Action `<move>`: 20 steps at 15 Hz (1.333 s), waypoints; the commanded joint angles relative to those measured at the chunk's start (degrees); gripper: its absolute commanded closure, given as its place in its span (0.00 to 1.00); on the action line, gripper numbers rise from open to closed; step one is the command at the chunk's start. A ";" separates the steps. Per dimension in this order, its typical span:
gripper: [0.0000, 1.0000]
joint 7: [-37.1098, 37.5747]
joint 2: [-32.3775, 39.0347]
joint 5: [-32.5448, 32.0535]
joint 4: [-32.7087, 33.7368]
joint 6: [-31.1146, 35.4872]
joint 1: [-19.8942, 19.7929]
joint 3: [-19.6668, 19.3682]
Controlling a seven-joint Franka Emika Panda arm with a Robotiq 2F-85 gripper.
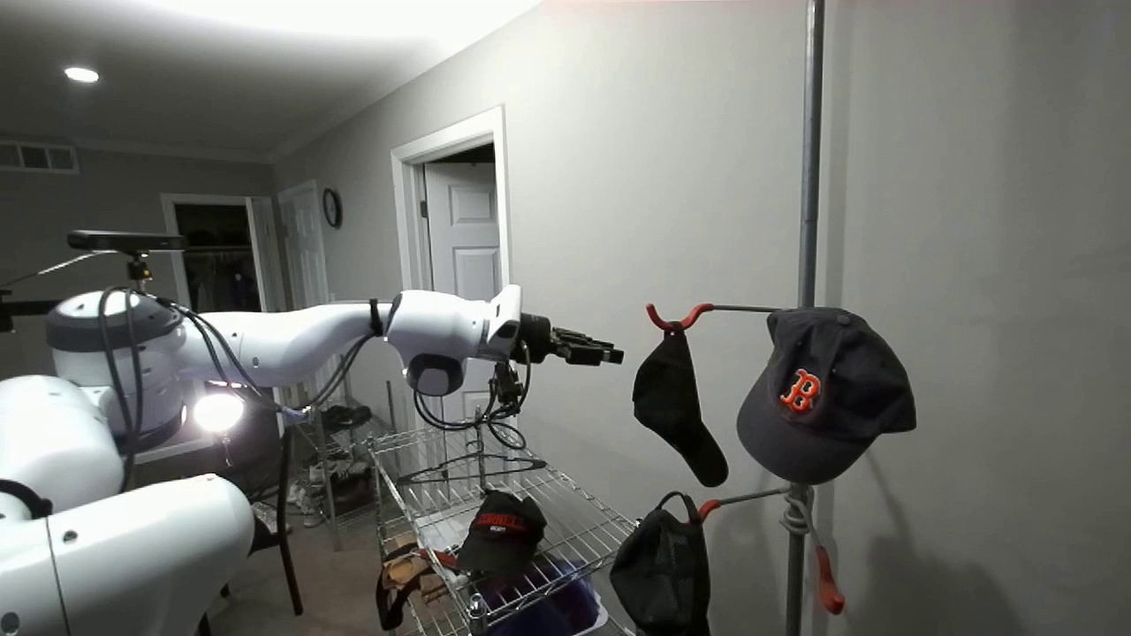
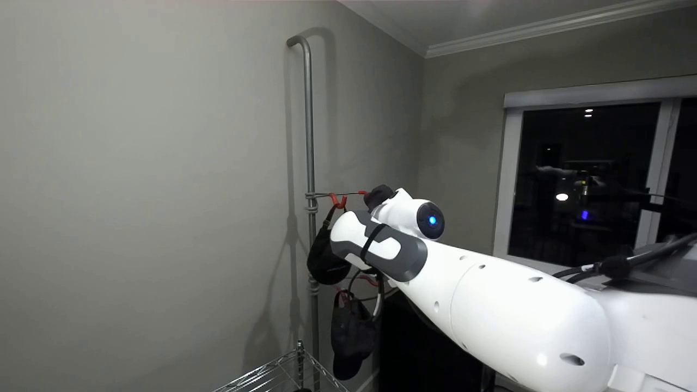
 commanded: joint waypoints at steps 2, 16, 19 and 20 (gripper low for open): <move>0.13 3.41 -1.91 -5.26 -0.01 -0.18 -2.35 3.16; 0.00 4.39 -0.94 -10.14 8.34 -7.32 -11.25 7.75; 0.27 5.96 -0.80 -12.09 9.92 -8.97 -13.61 8.53; 0.33 5.97 -0.87 -12.33 10.21 -9.62 -14.07 8.51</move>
